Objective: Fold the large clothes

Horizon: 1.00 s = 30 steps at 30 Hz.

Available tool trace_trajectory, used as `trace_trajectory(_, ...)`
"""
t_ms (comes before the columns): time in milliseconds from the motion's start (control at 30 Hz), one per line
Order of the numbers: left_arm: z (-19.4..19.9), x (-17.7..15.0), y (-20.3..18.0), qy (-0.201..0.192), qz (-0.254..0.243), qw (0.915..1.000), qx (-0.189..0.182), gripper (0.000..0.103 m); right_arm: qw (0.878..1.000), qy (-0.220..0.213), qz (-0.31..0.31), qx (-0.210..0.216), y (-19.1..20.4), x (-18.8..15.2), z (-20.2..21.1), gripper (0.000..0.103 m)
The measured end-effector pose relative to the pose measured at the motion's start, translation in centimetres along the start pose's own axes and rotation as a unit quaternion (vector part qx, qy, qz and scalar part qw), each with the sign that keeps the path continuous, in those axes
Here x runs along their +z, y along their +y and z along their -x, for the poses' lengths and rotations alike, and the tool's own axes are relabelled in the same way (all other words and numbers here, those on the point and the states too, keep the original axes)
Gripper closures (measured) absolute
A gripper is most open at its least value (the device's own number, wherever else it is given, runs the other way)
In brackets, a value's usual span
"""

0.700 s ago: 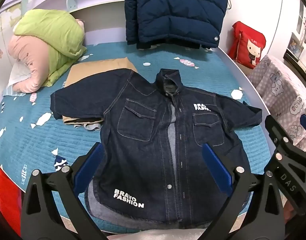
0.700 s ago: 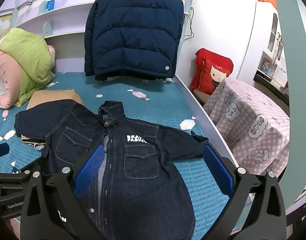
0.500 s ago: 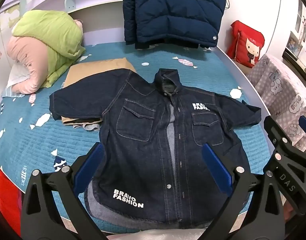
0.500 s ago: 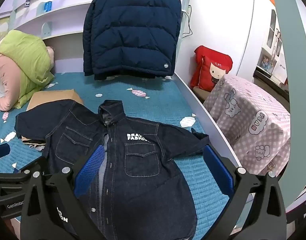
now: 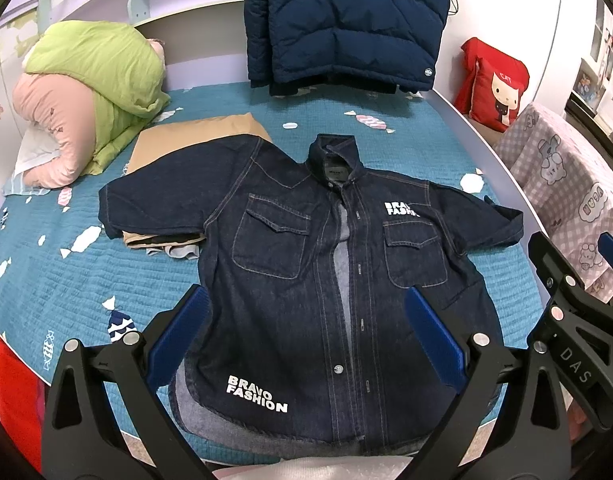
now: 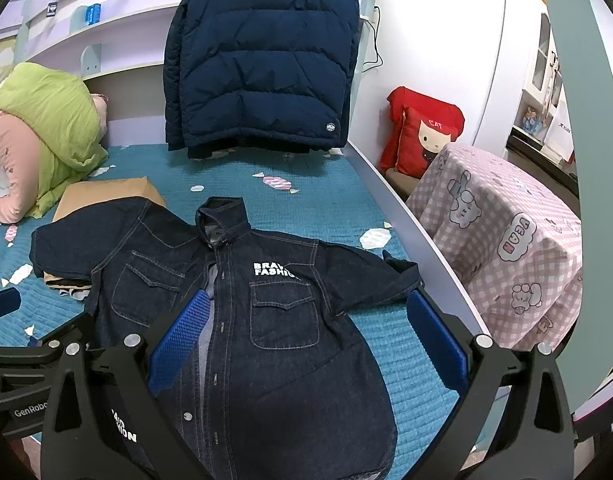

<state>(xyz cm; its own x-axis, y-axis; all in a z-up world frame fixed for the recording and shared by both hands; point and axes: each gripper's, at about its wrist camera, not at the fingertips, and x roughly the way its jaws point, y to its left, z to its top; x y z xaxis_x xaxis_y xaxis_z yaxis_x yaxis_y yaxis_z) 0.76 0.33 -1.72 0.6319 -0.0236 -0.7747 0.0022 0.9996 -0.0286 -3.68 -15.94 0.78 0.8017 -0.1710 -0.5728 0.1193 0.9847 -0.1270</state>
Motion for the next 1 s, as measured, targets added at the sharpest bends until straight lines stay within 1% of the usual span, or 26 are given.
trace_trajectory(400,-0.2,-0.3,-0.2,0.005,-0.001,1.0000,0.001,0.005,1.000,-0.007,-0.013,0.009,-0.2,-0.4,-0.2,0.007)
trace_trajectory(567,-0.8,-0.1,-0.2,0.012,-0.002,0.9999,0.000,0.005,1.000,0.007,-0.012,0.009,0.0,-0.7,-0.9,0.007)
trace_trajectory(600,-0.9,-0.1,-0.2,0.013,-0.002,0.9999,-0.001,0.005,1.000,0.008,-0.017,0.013,0.0,-0.8,-1.0,0.007)
trace_trajectory(700,-1.2,0.1,-0.1,0.017,-0.004,0.9998,-0.003,0.005,0.997,0.009,-0.061,0.044,-0.2,-0.7,-1.2,0.007)
trace_trajectory(733,-1.3,0.2,-0.1,0.018,-0.005,0.9998,-0.005,0.005,0.997,0.011,-0.060,0.044,-0.1,-0.8,-1.3,0.007)
trace_trajectory(767,-1.4,0.2,0.0,0.020,-0.005,0.9998,-0.007,0.005,0.995,0.018,-0.078,0.057,0.0,-0.6,-1.4,0.007)
trace_trajectory(800,-1.5,0.3,0.1,0.022,-0.004,0.9997,-0.008,0.005,0.995,0.020,-0.080,0.059,0.1,-0.5,-1.4,0.007)
trace_trajectory(833,-1.7,0.3,0.2,0.025,-0.003,0.9996,-0.010,0.005,0.995,0.020,-0.080,0.059,0.2,-0.4,-1.4,0.007)
trace_trajectory(900,-2.0,0.4,0.5,0.031,0.000,0.9994,-0.013,0.005,0.998,0.009,-0.057,0.041,0.6,-0.5,-1.6,0.007)
trace_trajectory(1000,-2.4,0.7,1.0,0.035,0.003,0.9992,-0.017,0.005,0.998,0.007,-0.050,0.040,0.9,0.0,-2.0,0.007)
